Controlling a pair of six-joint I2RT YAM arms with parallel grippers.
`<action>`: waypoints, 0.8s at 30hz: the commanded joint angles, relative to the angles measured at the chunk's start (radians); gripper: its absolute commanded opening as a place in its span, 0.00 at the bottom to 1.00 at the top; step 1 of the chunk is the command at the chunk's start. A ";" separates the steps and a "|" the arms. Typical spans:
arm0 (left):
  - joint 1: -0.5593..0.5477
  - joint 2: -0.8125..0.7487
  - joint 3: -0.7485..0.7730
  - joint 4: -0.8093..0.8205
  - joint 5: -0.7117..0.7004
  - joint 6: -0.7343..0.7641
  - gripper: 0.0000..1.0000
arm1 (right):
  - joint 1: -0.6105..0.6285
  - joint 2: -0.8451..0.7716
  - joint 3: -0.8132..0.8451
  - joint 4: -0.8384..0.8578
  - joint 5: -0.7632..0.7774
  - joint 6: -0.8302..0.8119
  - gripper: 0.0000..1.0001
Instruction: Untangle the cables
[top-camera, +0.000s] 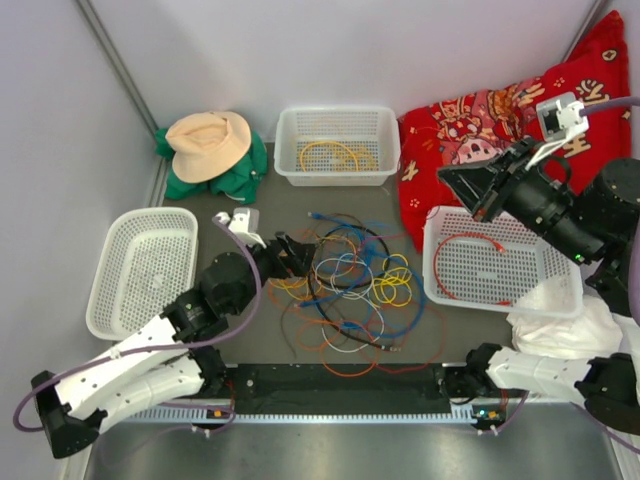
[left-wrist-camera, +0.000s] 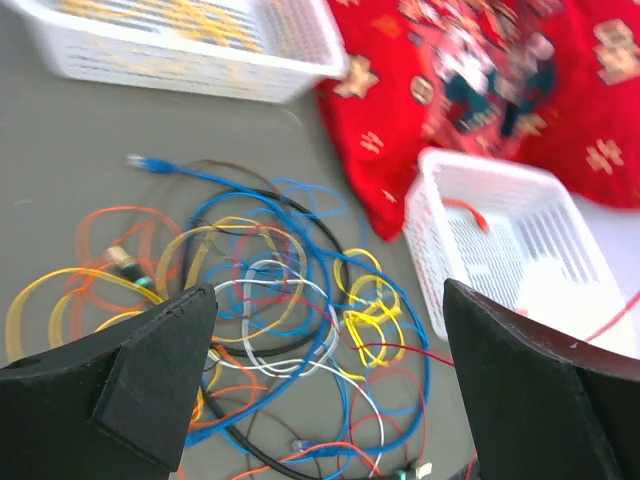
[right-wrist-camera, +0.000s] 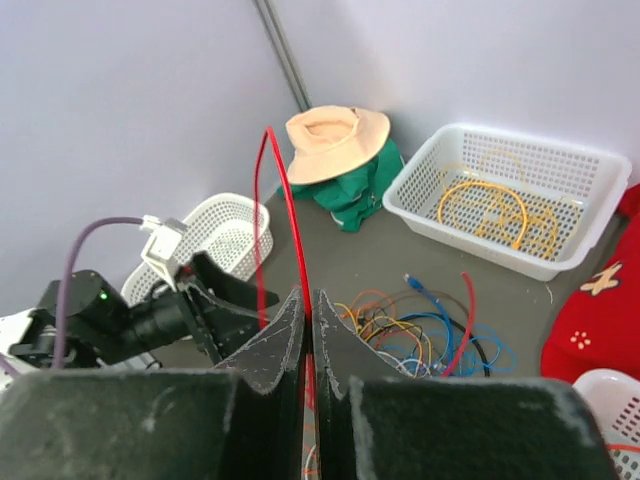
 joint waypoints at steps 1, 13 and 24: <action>0.001 -0.012 -0.141 0.446 0.246 0.132 0.99 | 0.010 0.041 0.030 -0.051 -0.039 0.047 0.00; -0.001 0.034 -0.248 0.742 0.324 0.230 0.99 | 0.010 0.049 0.039 -0.082 -0.055 0.073 0.00; -0.001 0.129 -0.222 0.891 0.571 0.133 0.99 | 0.010 0.053 0.021 -0.064 -0.071 0.082 0.00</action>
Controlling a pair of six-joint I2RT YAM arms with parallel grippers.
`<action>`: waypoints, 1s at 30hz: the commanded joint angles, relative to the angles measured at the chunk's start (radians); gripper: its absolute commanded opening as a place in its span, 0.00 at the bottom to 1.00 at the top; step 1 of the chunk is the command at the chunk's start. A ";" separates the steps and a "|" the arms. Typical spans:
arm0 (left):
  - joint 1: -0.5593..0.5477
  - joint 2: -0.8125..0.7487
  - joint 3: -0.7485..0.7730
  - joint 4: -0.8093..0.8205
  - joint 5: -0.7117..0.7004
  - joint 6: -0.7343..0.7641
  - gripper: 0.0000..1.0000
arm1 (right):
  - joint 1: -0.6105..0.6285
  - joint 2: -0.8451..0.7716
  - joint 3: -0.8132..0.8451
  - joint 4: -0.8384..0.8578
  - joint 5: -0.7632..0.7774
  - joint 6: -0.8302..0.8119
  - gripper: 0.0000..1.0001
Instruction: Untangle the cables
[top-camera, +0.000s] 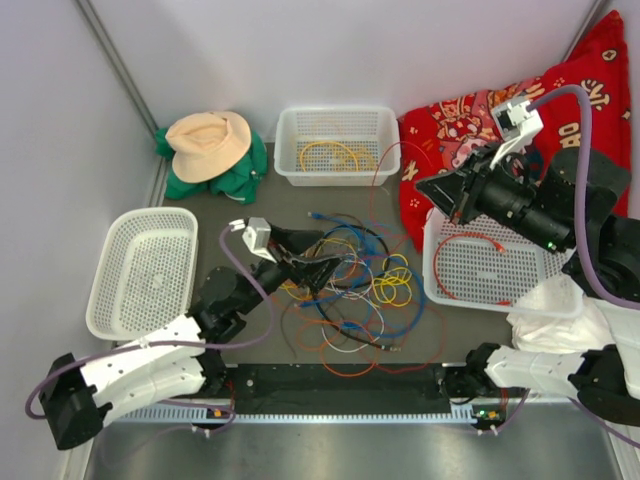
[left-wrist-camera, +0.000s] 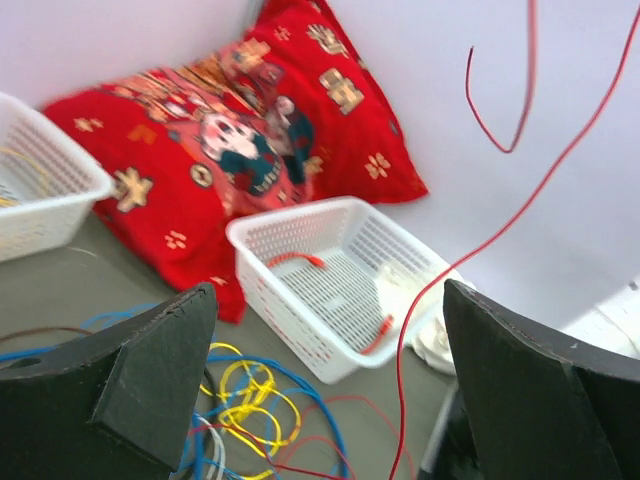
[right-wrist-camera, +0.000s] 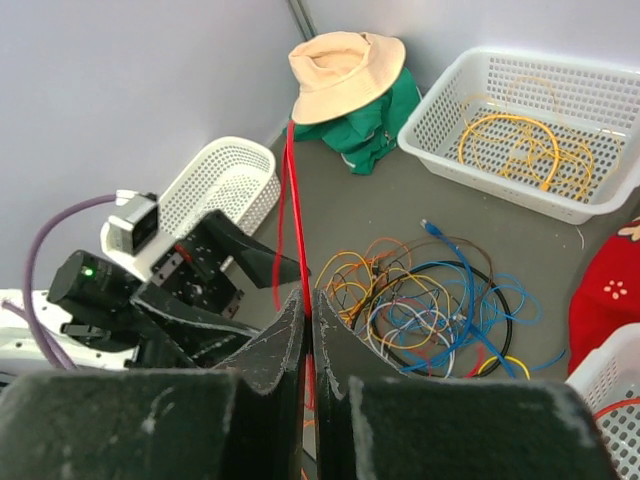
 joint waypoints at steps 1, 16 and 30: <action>0.000 0.096 0.036 0.110 0.155 -0.056 0.99 | 0.008 -0.004 0.012 0.026 -0.025 0.017 0.00; -0.008 0.254 0.117 0.016 0.285 -0.067 0.00 | 0.010 -0.023 0.018 0.015 -0.024 0.027 0.00; -0.007 0.360 0.919 -0.733 -0.056 -0.062 0.00 | 0.010 -0.263 -0.442 0.128 0.033 0.060 0.75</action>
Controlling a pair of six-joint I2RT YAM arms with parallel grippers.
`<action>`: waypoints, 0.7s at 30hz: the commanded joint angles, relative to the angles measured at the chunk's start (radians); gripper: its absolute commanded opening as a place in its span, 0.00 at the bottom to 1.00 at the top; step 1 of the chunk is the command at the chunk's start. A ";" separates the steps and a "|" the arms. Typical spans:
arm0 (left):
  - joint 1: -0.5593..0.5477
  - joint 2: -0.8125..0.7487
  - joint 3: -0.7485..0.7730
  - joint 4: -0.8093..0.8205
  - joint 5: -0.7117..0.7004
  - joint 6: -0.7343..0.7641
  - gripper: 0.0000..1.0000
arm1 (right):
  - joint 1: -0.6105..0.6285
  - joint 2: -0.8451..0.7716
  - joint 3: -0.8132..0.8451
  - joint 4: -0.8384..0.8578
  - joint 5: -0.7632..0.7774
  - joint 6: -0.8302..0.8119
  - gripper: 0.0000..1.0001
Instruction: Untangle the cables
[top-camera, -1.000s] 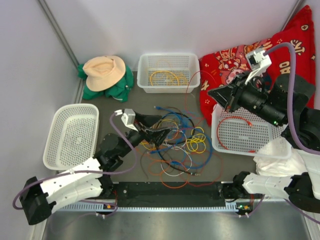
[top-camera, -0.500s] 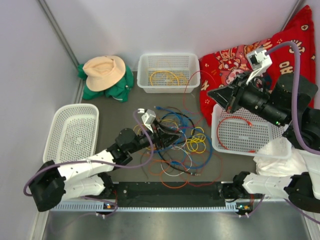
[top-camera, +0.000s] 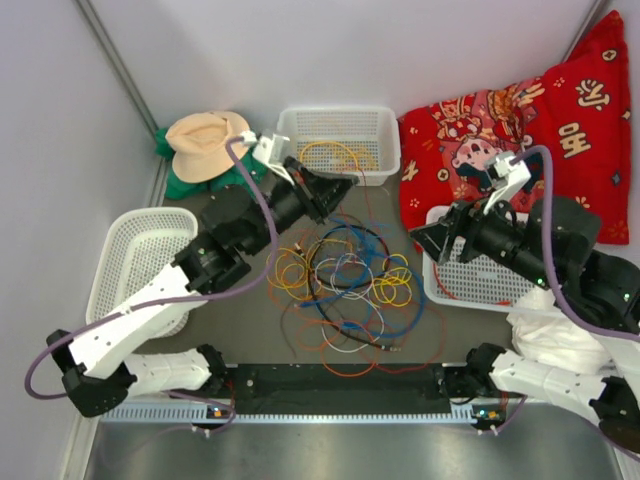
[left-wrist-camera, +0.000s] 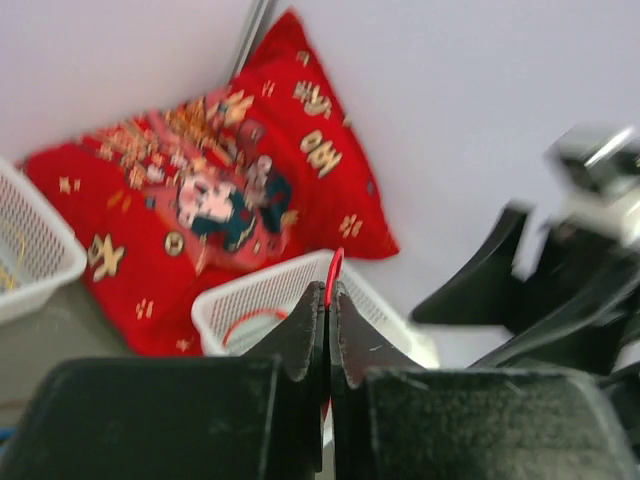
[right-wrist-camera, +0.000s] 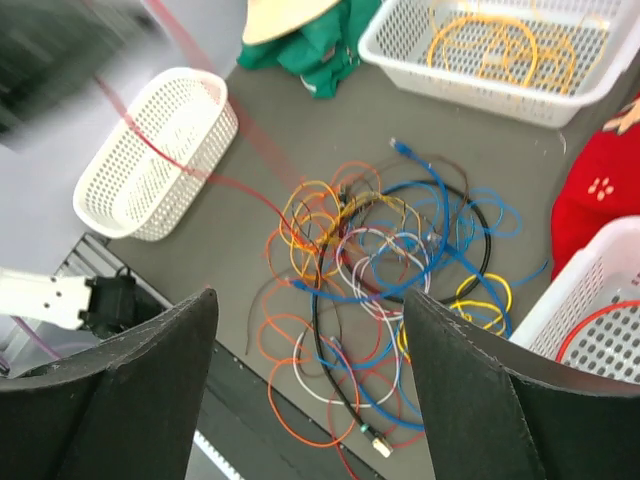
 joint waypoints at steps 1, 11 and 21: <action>0.000 0.057 0.197 -0.174 -0.039 -0.012 0.00 | 0.008 -0.052 -0.081 0.110 -0.007 0.027 0.75; 0.000 0.192 0.436 -0.262 0.048 -0.092 0.00 | 0.010 -0.064 -0.193 0.346 -0.119 0.000 0.83; -0.002 0.224 0.490 -0.254 0.088 -0.136 0.00 | 0.010 0.033 -0.287 0.516 -0.001 -0.051 0.88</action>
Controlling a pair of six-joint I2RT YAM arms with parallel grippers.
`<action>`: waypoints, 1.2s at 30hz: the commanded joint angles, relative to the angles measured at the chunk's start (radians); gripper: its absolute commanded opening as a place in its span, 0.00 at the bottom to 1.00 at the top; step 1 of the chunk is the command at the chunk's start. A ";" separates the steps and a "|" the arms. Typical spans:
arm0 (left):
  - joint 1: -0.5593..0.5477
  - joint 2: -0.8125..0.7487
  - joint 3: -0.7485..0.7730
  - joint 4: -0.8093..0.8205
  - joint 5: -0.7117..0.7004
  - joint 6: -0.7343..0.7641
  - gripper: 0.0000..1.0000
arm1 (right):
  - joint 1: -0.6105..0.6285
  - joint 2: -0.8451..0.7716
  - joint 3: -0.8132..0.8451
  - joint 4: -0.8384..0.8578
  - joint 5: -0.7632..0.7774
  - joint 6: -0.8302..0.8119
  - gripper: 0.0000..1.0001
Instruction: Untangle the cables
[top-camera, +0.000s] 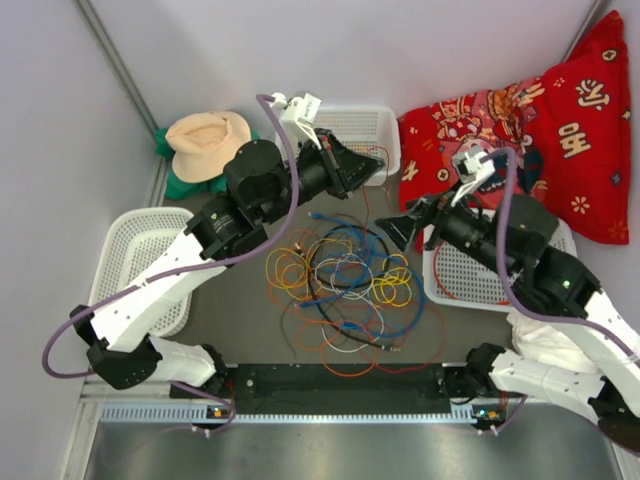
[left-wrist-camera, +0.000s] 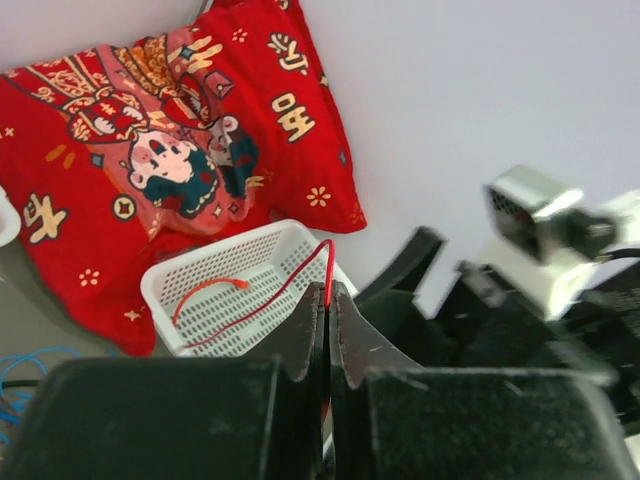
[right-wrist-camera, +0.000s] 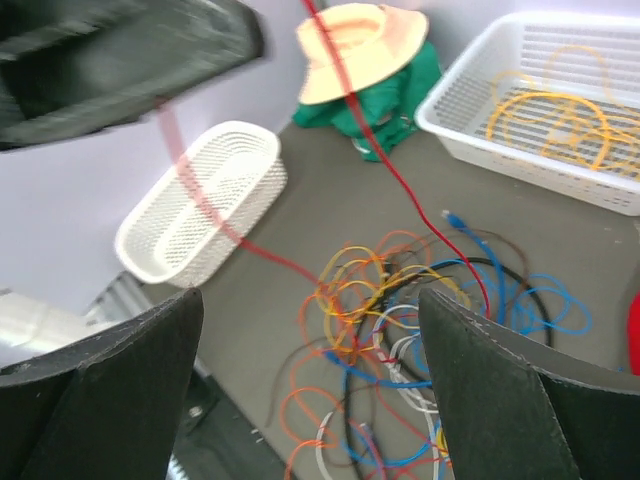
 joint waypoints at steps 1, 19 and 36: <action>-0.002 -0.015 0.058 0.035 0.038 -0.023 0.00 | 0.010 0.049 -0.058 0.134 0.094 -0.061 0.89; -0.002 -0.055 -0.025 0.036 0.025 -0.027 0.00 | 0.010 0.092 -0.037 0.338 0.058 -0.050 0.01; 0.000 -0.075 -0.059 0.033 -0.057 -0.010 0.00 | 0.010 0.010 0.045 0.158 -0.172 -0.101 0.83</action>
